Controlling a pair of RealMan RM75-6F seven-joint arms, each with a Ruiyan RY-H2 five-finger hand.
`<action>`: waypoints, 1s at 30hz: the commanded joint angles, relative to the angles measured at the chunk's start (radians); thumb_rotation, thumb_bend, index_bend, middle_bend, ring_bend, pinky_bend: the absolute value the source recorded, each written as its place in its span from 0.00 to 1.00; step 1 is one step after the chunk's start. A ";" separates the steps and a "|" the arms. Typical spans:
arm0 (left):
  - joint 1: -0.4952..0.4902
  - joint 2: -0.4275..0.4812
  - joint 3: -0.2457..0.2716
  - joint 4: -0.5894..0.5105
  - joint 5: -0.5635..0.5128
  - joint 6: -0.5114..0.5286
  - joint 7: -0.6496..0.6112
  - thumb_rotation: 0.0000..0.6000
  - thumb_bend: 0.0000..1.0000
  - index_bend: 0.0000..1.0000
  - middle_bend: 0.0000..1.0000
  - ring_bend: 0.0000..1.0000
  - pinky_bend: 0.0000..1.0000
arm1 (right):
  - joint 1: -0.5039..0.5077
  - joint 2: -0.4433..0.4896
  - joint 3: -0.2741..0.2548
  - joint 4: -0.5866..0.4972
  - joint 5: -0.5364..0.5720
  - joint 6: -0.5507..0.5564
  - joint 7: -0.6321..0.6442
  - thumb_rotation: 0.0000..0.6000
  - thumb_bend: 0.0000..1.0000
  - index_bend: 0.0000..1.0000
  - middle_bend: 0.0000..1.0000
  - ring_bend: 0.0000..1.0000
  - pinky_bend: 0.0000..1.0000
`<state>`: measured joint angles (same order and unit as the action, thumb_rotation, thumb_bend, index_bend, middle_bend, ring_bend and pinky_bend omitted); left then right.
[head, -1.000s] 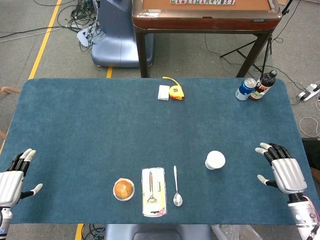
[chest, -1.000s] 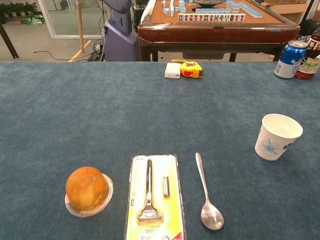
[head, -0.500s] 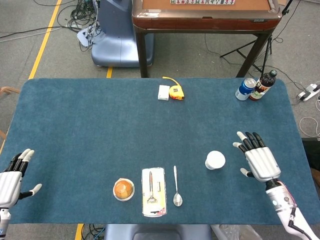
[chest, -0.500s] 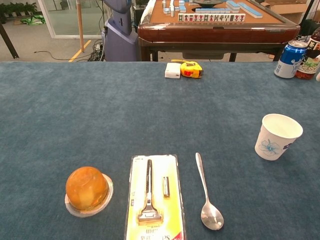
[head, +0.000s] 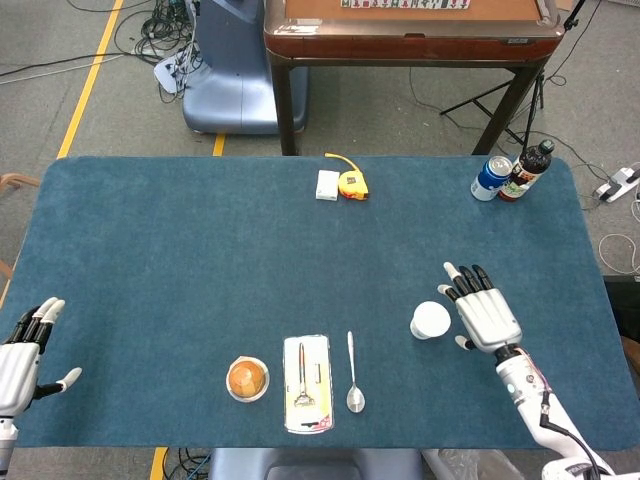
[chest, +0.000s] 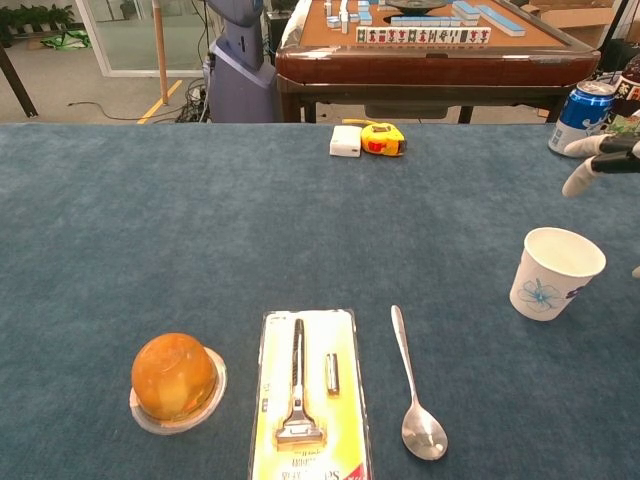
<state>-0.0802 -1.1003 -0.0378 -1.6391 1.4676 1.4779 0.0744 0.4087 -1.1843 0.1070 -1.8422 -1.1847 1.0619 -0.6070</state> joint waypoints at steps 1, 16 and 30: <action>0.000 0.002 -0.001 0.000 -0.001 -0.001 -0.005 1.00 0.13 0.07 0.10 0.09 0.41 | 0.011 -0.014 -0.005 0.007 0.009 -0.003 -0.010 1.00 0.00 0.24 0.00 0.00 0.04; 0.003 0.009 -0.002 -0.004 0.000 0.002 -0.018 1.00 0.13 0.07 0.10 0.09 0.41 | 0.080 -0.080 -0.013 0.032 0.095 -0.031 -0.046 1.00 0.00 0.24 0.00 0.00 0.04; 0.006 0.023 -0.002 -0.009 -0.001 0.000 -0.048 1.00 0.13 0.07 0.10 0.09 0.41 | 0.120 -0.119 -0.033 0.070 0.134 -0.045 -0.031 1.00 0.00 0.27 0.00 0.00 0.04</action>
<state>-0.0741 -1.0775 -0.0395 -1.6480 1.4663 1.4781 0.0266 0.5279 -1.3021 0.0750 -1.7728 -1.0503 1.0162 -0.6399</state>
